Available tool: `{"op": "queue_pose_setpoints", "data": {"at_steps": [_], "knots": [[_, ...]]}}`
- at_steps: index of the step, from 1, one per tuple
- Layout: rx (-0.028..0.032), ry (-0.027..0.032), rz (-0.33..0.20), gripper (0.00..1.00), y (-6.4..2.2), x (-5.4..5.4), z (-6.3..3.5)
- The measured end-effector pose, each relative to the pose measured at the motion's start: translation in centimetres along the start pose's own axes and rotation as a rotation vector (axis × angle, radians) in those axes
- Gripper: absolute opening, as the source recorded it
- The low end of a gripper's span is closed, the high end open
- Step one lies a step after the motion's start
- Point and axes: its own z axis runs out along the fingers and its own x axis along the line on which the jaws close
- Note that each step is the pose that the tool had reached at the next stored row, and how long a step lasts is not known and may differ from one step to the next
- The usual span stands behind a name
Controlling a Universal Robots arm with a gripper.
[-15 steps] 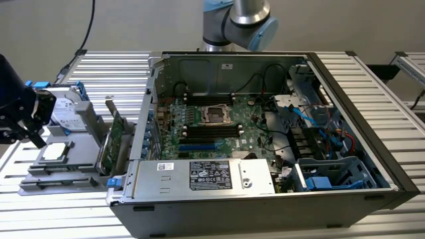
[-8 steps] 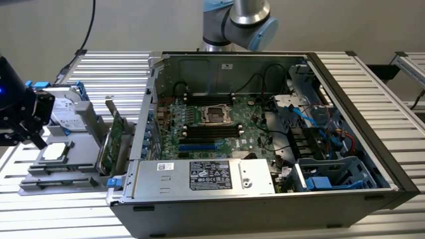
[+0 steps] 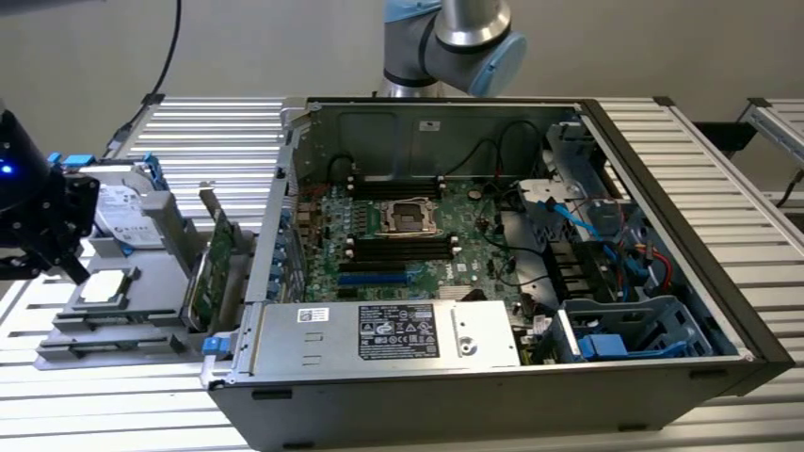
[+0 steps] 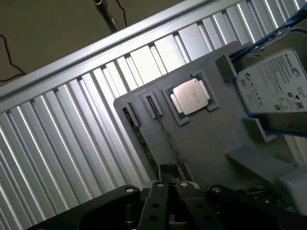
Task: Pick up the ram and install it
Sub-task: 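Pick up the ram and move it above insertion slot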
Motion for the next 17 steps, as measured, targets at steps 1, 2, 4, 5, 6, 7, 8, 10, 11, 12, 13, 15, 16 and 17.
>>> {"op": "queue_pose_setpoints", "data": {"at_steps": [1,2,4,5,6,7,8,10,11,12,13,15,16,17], "knots": [[0.0,0.0008,-0.018,0.11,0.0,0.0,0.03],[0.0001,0.0017,-0.036,0.11,0.0,0.0,0.05],[0.0001,0.0035,-0.072,0.11,0.0,0.0,0.1],[0.0002,0.0043,-0.09,0.11,0.0,0.0,0.12],[0.0002,0.0052,-0.108,0.11,-0.01,0.0,0.15],[0.0002,0.0062,-0.127,0.11,-0.01,0.0,0.17],[0.0002,0.007,-0.145,0.11,-0.01,0.0,0.19],[0.0003,0.0087,-0.182,0.11,-0.01,0.0,0.24],[0.0003,0.0096,-0.2,0.11,-0.01,0.0,0.27],[0.0004,0.0105,-0.218,0.11,-0.01,0.0,0.29],[0.0004,0.0114,-0.236,0.11,-0.02,0.0,0.31],[0.0005,0.0131,-0.272,0.11,-0.02,0.0,0.36],[0.0005,0.014,-0.292,0.11,-0.02,0.0,0.38],[0.0005,0.0149,-0.31,0.11,-0.02,0.0,0.4]]}}
